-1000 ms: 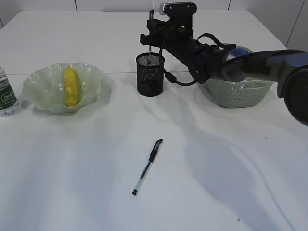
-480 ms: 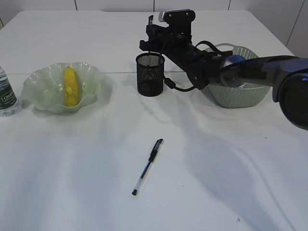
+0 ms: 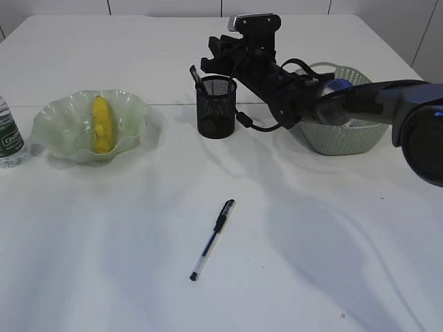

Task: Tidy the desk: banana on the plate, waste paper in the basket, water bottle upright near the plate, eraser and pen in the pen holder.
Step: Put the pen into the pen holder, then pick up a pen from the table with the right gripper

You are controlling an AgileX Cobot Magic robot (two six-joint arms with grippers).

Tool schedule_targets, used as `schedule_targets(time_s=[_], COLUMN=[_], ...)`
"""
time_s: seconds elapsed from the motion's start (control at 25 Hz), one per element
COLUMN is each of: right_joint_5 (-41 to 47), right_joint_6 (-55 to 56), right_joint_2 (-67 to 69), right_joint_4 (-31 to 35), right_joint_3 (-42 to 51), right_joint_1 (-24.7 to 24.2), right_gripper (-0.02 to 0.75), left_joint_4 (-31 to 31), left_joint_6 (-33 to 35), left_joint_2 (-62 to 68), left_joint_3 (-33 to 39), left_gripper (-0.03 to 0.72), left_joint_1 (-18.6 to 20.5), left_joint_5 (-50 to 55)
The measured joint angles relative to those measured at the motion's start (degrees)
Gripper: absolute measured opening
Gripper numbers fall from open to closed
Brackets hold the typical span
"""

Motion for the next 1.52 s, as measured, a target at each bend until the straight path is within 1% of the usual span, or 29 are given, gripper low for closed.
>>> schedule_targets(time_s=[0.28, 0.36, 0.6, 0.76, 0.92, 1.04, 1.24, 1.4, 1.52], right_joint_5=[-0.8, 0.6, 7.8, 14.7, 26.2, 37.9, 57.7, 71.2, 81.3], right_joint_6=[0.1, 0.1, 0.2, 1.0, 1.8, 3.3, 3.8, 4.0, 4.0], right_joint_2=[-0.1, -1.2, -7.3, -12.0, -16.7, -20.3, -25.9, -28.0, -28.3], right_joint_4=[0.0, -0.1, -1.3, -1.7, -1.7, 0.1, 4.9, 10.9, 13.5], right_joint_3=[0.0, 0.0, 0.0, 0.0, 0.0, 0.0, 0.0, 0.0, 0.0], right_joint_1=[0.0, 0.0, 0.0, 0.0, 0.0, 0.0, 0.0, 0.0, 0.0], right_gripper=[0.202, 0.202, 0.202, 0.202, 0.202, 0.202, 0.202, 0.202, 0.202], left_joint_4=[0.0, 0.0, 0.0, 0.0, 0.0, 0.0, -0.1, -0.5, -0.6], left_joint_6=[0.0, 0.0, 0.0, 0.0, 0.0, 0.0, 0.0, 0.0, 0.0], left_joint_2=[0.0, 0.0, 0.0, 0.0, 0.0, 0.0, 0.0, 0.0, 0.0], left_joint_3=[0.0, 0.0, 0.0, 0.0, 0.0, 0.0, 0.0, 0.0, 0.0], left_gripper=[0.241, 0.241, 0.241, 0.241, 0.241, 0.241, 0.241, 0.241, 0.241], left_joint_1=[0.0, 0.0, 0.0, 0.0, 0.0, 0.0, 0.0, 0.0, 0.0], left_joint_5=[0.0, 0.0, 0.0, 0.0, 0.0, 0.0, 0.0, 0.0, 0.0])
